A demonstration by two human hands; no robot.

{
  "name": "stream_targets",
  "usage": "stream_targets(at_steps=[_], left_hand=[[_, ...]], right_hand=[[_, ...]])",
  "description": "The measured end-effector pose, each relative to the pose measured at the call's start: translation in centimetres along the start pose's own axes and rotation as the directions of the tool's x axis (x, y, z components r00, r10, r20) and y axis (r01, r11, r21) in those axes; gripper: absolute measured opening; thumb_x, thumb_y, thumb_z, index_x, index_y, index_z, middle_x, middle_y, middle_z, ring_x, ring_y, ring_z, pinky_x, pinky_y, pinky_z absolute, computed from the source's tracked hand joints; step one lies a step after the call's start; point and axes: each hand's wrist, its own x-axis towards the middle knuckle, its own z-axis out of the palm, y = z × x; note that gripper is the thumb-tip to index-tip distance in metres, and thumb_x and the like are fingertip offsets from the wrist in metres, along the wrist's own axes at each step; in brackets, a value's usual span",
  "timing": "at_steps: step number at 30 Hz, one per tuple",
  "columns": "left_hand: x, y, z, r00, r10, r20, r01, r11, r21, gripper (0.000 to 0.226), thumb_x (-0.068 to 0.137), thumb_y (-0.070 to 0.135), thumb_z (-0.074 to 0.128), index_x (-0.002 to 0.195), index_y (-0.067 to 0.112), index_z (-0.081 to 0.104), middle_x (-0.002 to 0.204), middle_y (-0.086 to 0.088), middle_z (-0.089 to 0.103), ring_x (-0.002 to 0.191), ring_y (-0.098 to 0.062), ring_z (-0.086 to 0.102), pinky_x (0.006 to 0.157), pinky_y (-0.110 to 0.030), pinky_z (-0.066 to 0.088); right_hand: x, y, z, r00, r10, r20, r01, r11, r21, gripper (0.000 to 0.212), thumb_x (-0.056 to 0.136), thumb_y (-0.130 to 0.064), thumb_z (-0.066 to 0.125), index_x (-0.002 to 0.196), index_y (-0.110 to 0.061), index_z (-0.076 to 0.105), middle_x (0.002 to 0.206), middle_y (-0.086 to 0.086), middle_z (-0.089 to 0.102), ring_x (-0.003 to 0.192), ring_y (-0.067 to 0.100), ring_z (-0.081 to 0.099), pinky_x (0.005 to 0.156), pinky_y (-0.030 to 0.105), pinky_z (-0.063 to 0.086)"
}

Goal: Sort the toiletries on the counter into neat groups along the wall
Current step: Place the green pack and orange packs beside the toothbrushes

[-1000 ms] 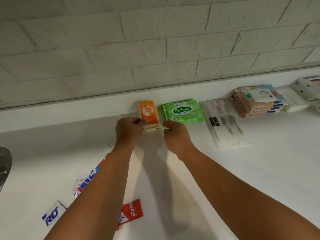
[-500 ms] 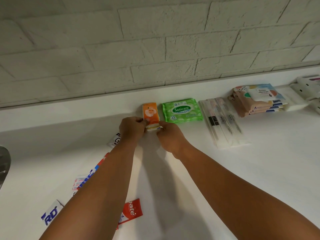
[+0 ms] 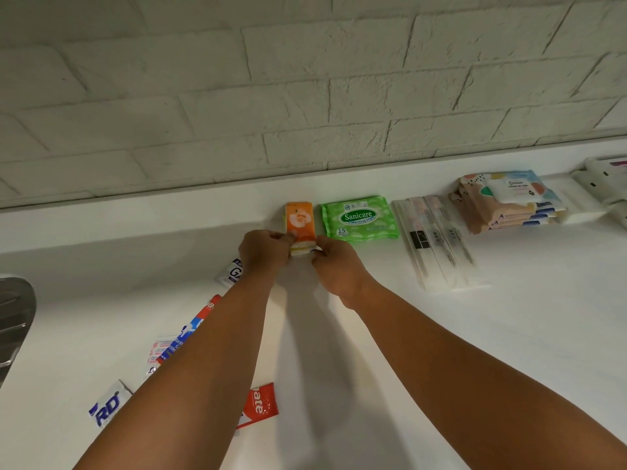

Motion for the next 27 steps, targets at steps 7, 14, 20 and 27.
stream_targets(at_steps=[7,14,20,27], left_hand=[[-5.0,1.1,-2.6,0.993,0.118,-0.029,-0.115,0.988,0.1,0.031,0.096,0.038,0.06,0.105,0.013,0.076,0.105,-0.007,0.074,0.098,-0.027,0.065,0.076,-0.024,0.039],[-11.6,0.6,-6.4,0.944,0.328,-0.025,-0.327,0.945,0.024,0.016,0.091,0.025,0.067,0.099,0.015,0.076,0.098,0.002,0.076,0.091,-0.013,0.068,0.078,-0.02,0.046],[-18.3,-2.6,-10.5,0.916,0.4,0.006,-0.399,0.915,-0.053,0.008,0.091,0.023,0.069,0.091,0.019,0.076,0.085,0.009,0.074,0.073,0.002,0.064,0.066,-0.004,0.043],[-25.4,-9.0,-14.9,0.873,0.401,0.277,-0.42,0.907,0.011,0.011,0.09,0.023,0.07,0.091,0.033,0.071,0.096,0.013,0.073,0.086,-0.004,0.067,0.085,-0.029,0.055]], right_hand=[[-2.9,-0.8,-0.6,0.998,-0.06,0.007,0.06,0.986,-0.154,0.047,0.09,-0.002,0.042,0.132,-0.013,0.058,0.106,0.003,0.067,0.088,0.02,0.063,0.066,0.014,0.046],[-9.0,-1.9,-0.1,0.97,-0.241,0.012,0.232,0.921,-0.314,0.039,0.095,-0.006,0.047,0.132,-0.009,0.059,0.134,0.006,0.061,0.126,0.02,0.055,0.106,0.023,0.038],[-16.2,-1.5,2.0,0.957,-0.286,-0.048,0.252,0.901,-0.352,0.034,0.094,-0.006,0.049,0.122,-0.013,0.065,0.123,0.0,0.067,0.116,0.014,0.06,0.105,0.028,0.044],[-25.2,1.6,6.4,0.976,-0.212,-0.057,0.169,0.891,-0.422,0.027,0.094,-0.013,0.055,0.119,-0.016,0.067,0.119,-0.001,0.069,0.105,0.017,0.064,0.096,0.027,0.048]])
